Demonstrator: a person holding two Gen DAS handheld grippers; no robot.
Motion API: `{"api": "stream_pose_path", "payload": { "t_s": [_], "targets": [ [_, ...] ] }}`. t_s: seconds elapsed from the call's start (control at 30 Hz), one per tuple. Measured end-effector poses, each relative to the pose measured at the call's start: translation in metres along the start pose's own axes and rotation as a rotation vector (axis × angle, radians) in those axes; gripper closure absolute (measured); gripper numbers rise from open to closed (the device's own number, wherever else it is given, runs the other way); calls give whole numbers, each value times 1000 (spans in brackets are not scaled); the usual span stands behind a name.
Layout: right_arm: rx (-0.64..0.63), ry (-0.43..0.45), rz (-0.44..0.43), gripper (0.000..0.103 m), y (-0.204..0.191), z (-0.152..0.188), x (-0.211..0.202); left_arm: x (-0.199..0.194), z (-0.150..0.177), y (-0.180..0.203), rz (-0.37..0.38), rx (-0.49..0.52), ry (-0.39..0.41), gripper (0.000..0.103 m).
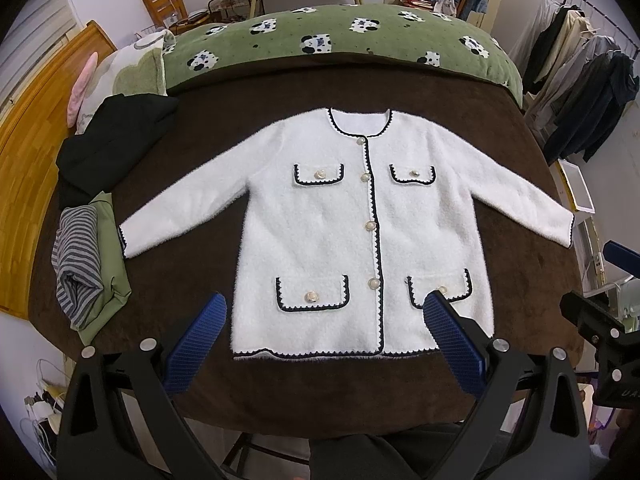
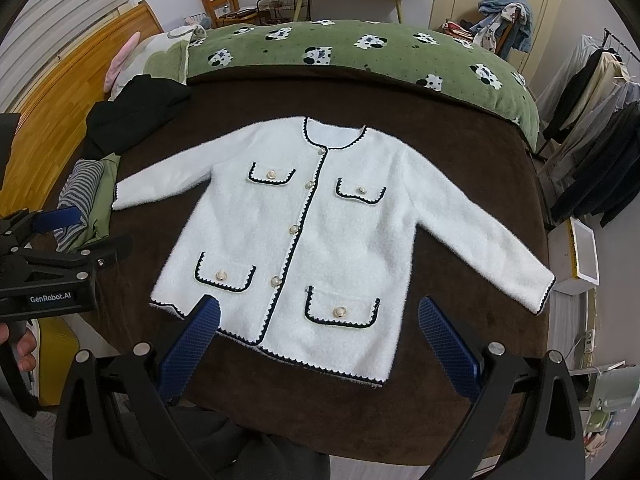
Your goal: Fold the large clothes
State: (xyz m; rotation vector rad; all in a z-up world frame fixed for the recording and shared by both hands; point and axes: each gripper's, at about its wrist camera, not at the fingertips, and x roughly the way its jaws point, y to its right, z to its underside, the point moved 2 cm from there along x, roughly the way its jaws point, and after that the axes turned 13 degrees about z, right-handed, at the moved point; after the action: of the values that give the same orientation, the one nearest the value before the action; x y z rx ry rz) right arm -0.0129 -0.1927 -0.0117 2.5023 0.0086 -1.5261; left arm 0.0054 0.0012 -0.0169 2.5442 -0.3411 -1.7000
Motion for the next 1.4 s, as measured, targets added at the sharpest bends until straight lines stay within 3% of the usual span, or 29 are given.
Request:
{"api": "stream_pose_path", "payload": {
  "t_s": [1.07,1.4],
  "targets": [
    [17,-3,-4,6,7,-1,-1,3,1,1,1,4,-7,6],
    [113,-7,23,6,52,-9,12,31,-23,26,26,76,-51,6]
  ]
}}
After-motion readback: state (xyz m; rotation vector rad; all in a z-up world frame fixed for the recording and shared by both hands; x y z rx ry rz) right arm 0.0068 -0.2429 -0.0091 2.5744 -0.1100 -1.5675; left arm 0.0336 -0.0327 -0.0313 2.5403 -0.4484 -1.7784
